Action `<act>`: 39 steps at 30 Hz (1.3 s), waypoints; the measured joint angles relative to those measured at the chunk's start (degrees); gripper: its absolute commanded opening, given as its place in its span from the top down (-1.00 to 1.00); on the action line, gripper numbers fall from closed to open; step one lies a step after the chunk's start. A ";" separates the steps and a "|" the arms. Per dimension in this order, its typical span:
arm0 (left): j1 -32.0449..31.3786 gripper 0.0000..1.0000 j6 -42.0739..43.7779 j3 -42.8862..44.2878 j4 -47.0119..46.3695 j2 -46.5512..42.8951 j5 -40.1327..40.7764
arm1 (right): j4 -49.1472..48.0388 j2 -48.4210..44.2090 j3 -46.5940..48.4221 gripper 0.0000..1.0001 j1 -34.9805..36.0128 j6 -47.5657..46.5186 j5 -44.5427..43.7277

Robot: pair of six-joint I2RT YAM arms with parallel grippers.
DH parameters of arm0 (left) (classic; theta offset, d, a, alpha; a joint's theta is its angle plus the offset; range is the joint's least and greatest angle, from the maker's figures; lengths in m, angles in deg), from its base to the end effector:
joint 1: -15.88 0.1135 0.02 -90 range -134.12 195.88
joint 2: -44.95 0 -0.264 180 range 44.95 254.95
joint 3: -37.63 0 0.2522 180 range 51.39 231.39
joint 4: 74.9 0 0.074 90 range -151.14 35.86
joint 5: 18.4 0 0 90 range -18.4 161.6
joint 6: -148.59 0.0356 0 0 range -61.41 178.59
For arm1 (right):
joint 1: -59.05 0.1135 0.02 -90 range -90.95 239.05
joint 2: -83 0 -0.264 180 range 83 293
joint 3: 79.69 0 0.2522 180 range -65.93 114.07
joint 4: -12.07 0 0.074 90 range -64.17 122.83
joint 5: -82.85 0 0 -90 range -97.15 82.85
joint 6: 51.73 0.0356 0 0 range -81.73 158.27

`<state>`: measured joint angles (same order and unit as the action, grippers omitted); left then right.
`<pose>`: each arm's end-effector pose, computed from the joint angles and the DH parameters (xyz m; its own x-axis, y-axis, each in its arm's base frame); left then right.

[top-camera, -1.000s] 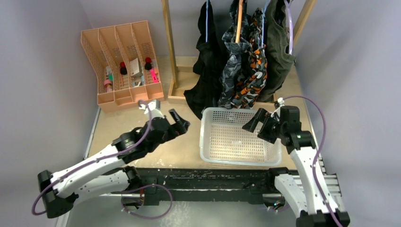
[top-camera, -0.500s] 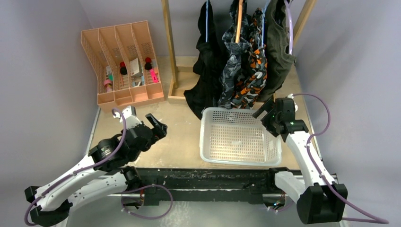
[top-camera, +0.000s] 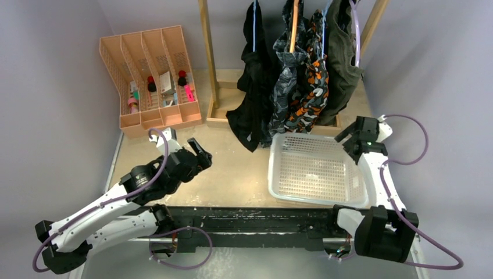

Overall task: Remove the shorts from the hanger
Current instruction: Move the basket to the corner of the board.

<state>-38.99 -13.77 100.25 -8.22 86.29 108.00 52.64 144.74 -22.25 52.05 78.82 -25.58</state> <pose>0.0914 -0.0932 0.3063 -0.5230 -0.5897 -0.6154 -0.2636 0.7986 -0.5411 0.2198 -0.0383 0.2511 -0.3123 0.6597 -0.6835 0.7121 0.6389 0.2913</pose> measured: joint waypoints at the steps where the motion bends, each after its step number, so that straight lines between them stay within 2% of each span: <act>1: -0.02 -0.90 0.00 -0.02 -0.31 0.35 -0.39 | -0.44 0.90 0.59 -0.99 -2.82 -1.49 0.17; 5: 0.00 -0.90 0.00 -0.02 -1.14 0.26 -1.31 | -0.90 3.26 3.74 -0.99 -9.22 -4.92 0.52; 10: 0.00 -0.90 -0.02 -0.42 -1.05 -1.22 -1.66 | -0.57 0.87 8.76 -0.92 -9.75 -8.37 7.32; 18: 0.00 -0.91 0.00 -0.79 0.79 -3.37 0.35 | 2.93 -22.69 0.81 -0.70 -9.49 -11.47 34.71; 22: 0.00 -0.93 0.11 -0.76 2.58 -2.84 2.47 | 5.29 -26.67 -3.02 -0.65 -6.10 -13.05 46.82; 24: 0.00 -0.93 0.15 -0.74 3.26 -2.38 3.61 | 5.57 -26.58 -4.42 -0.59 -2.67 -12.76 49.22; 26: 0.00 -0.94 0.22 -0.63 3.96 -1.88 4.59 | 5.03 -25.62 -5.46 -0.63 2.23 -11.32 50.14; 29: -0.02 -0.97 0.94 -0.33 5.05 -1.18 6.01 | 2.91 -21.92 -5.31 -0.70 14.67 -7.63 45.99; 32: -0.02 -0.98 1.70 -0.07 5.68 -0.90 7.89 | 2.78 -14.95 -2.14 -0.72 30.29 -3.41 34.88; 34: 0.00 -0.99 2.62 0.15 6.05 -0.81 9.31 | 3.10 -8.96 1.33 -0.80 38.99 -0.17 25.88; 37: 0.00 -0.99 3.78 0.50 6.43 -0.42 11.39 | 4.68 -1.68 4.70 -0.84 47.34 5.22 13.57; 39: 0.00 -1.00 4.66 0.57 6.54 -0.02 12.41 | 5.90 0.96 5.14 -0.84 50.12 7.72 7.91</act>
<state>-38.99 -9.11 100.82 -1.68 86.27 120.42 58.54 145.70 -17.11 102.16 86.54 -17.67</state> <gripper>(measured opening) 0.994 0.915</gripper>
